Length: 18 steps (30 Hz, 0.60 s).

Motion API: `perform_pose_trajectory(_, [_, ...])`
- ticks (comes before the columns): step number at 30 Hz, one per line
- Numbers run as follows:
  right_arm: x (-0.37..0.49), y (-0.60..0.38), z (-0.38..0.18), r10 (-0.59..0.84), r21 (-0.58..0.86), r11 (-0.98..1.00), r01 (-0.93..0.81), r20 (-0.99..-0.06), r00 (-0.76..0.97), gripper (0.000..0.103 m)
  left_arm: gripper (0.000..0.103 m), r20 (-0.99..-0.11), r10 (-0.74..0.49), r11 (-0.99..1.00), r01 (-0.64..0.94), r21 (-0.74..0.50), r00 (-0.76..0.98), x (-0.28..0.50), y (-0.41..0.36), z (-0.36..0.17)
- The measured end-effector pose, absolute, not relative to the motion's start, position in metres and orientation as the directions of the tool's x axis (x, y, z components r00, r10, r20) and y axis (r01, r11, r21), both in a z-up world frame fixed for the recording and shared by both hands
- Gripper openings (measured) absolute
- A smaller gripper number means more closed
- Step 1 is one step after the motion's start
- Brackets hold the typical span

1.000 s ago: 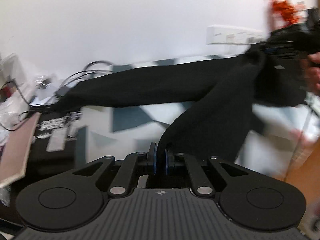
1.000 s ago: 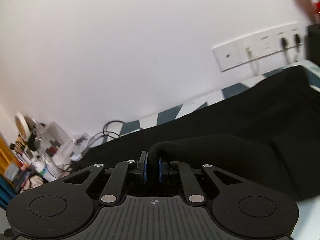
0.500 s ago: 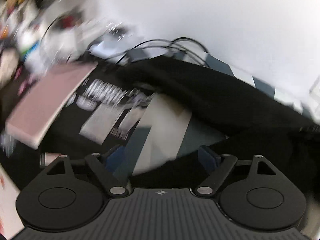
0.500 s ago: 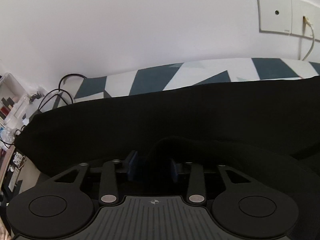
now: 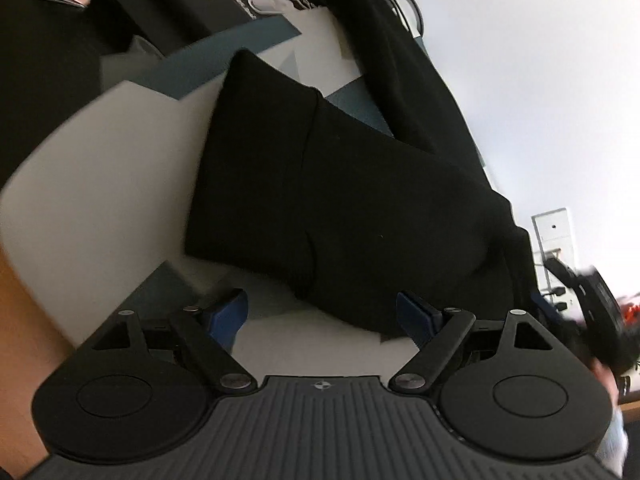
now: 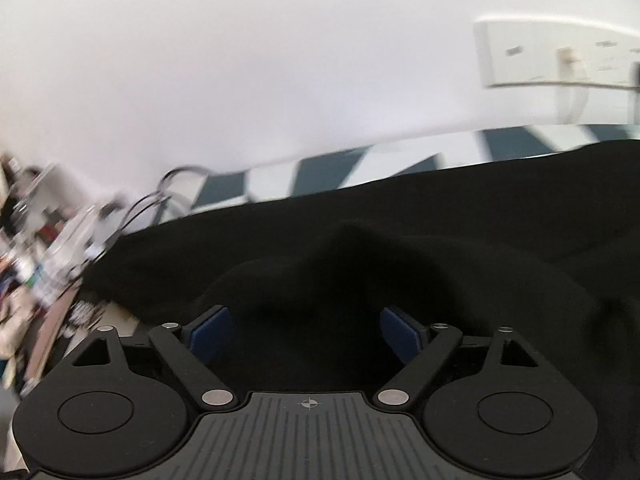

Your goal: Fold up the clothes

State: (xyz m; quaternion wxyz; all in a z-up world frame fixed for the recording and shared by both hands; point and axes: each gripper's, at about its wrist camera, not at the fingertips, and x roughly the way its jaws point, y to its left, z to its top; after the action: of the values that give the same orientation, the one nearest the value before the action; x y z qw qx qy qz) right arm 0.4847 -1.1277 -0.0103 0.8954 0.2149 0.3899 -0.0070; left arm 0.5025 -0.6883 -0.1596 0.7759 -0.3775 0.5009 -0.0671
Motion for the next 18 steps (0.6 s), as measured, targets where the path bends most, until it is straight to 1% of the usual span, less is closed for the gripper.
perform_pose_trajectory(4, [0.444, -1.146, -0.004, 0.109, 0.392, 0.883, 0.258, -0.706, 0.700, 0.083, 0.083, -0.740, -0.433, 0.733, -0.276, -0.622, 0.515, 0.512, -0.698, -0.154])
perform_pose_trajectory(6, [0.418, -1.157, -0.004, 0.079, 0.395, 0.866, 0.305, -0.712, 0.698, 0.083, 0.081, -0.736, -0.422, 0.730, -0.284, -0.622, 0.529, 0.513, -0.701, -0.154])
perform_pose_trajectory(7, [0.405, -1.162, -0.005, 0.070, 0.402, 0.855, 0.327, -0.715, 0.696, 0.083, 0.056, -0.725, -0.419, 0.721, -0.284, -0.632, 0.547, 0.513, -0.700, -0.154])
perform_pose_trajectory(8, [0.391, -1.168, -0.007, 0.060, 0.409, 0.842, 0.352, -0.719, 0.693, 0.083, 0.016, -0.731, -0.404, 0.723, -0.297, -0.624, 0.550, 0.513, -0.699, -0.155])
perform_pose_trajectory(9, [0.375, -1.174, -0.010, 0.048, 0.417, 0.825, 0.381, -0.724, 0.688, 0.083, 0.015, -0.739, -0.398, 0.718, -0.316, -0.620, 0.544, 0.513, -0.697, -0.157])
perform_pose_trajectory(11, [0.346, -1.184, -0.019, 0.028, 0.422, 0.794, 0.438, -0.744, 0.667, 0.083, 0.014, -0.744, -0.393, 0.704, -0.344, -0.621, 0.540, 0.510, -0.691, -0.159])
perform_pose_trajectory(14, [0.303, -1.197, -0.035, -0.025, 0.385, 0.767, 0.513, -0.781, 0.624, 0.083, 0.013, -0.739, -0.364, 0.733, -0.314, -0.603, 0.567, 0.508, -0.686, -0.141])
perform_pose_trajectory(16, [0.277, -1.210, -0.046, -0.080, 0.354, 0.734, 0.580, -0.802, 0.592, 0.083, 0.013, -0.709, -0.353, 0.723, -0.303, -0.621, 0.611, 0.500, -0.674, -0.121])
perform_pose_trajectory(18, [0.254, -1.227, -0.056, -0.108, 0.371, 0.665, 0.648, -0.811, 0.575, 0.083, 0.013, -0.671, -0.332, 0.703, -0.300, -0.645, 0.663, 0.494, -0.659, -0.098])
